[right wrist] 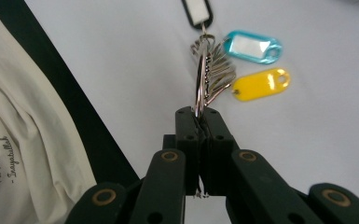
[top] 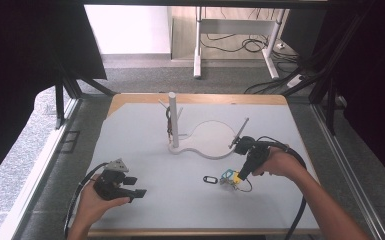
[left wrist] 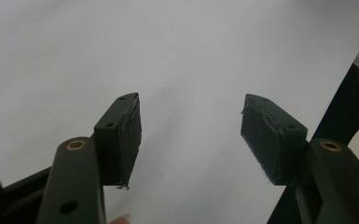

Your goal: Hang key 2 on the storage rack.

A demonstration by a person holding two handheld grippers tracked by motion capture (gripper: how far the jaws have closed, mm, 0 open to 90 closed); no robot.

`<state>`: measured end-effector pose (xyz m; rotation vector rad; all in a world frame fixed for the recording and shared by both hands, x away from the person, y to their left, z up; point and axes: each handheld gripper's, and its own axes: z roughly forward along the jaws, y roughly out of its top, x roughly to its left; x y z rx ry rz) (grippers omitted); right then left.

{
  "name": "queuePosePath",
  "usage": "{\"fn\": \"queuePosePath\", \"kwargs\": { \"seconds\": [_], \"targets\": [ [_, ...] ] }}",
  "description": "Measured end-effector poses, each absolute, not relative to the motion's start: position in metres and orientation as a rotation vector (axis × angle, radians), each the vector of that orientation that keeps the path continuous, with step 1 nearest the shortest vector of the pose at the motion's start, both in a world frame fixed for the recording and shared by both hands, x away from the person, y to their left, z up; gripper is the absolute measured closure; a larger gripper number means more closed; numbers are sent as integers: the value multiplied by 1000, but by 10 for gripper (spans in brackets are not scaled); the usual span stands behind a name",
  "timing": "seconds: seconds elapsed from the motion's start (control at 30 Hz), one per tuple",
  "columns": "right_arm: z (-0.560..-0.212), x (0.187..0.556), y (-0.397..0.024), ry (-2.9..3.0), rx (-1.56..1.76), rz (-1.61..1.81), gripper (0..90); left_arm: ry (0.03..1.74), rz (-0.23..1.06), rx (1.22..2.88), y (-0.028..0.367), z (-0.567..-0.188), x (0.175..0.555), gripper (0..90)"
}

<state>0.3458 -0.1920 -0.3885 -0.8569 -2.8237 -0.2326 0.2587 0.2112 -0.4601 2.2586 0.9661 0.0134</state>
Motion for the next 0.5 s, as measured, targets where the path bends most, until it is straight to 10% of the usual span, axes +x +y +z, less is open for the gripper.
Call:
{"fn": "queuePosePath", "kwargs": {
  "seconds": [0.5],
  "targets": [
    [-334, 359, -188, -2850, -891, -310, 874, 965, 32, 2230, 210, -458, 256, 391]
  ]
}}
